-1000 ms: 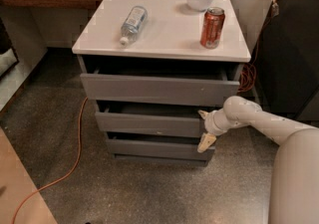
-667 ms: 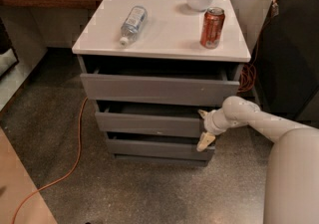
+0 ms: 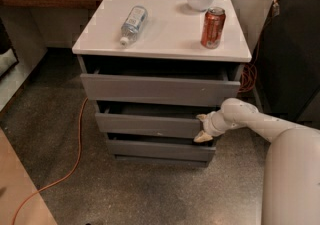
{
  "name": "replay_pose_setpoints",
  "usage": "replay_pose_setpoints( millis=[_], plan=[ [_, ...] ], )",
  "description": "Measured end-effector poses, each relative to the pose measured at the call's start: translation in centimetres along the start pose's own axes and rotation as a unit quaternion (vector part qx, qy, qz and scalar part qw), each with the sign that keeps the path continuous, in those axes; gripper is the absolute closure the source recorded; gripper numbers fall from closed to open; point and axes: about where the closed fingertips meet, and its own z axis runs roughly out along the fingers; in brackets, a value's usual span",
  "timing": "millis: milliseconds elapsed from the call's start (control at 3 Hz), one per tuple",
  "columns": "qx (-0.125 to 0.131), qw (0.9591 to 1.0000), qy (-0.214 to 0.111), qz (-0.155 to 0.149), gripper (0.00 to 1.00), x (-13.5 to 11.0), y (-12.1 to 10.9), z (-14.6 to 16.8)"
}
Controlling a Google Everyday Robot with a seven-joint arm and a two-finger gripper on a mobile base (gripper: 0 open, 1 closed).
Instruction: Place coke can into middle drawer
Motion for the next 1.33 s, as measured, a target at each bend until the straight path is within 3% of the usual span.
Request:
replay_pose_setpoints(
  millis=[667, 1000, 1333],
  plan=[
    [0.000, 1.0000, -0.004, 0.006, 0.87, 0.0, 1.6, -0.4],
    [0.000, 1.0000, -0.004, 0.007, 1.00, -0.3, 1.4, -1.1],
    [0.000, 1.0000, -0.004, 0.007, 1.00, -0.4, 1.3, -1.2]
  ],
)
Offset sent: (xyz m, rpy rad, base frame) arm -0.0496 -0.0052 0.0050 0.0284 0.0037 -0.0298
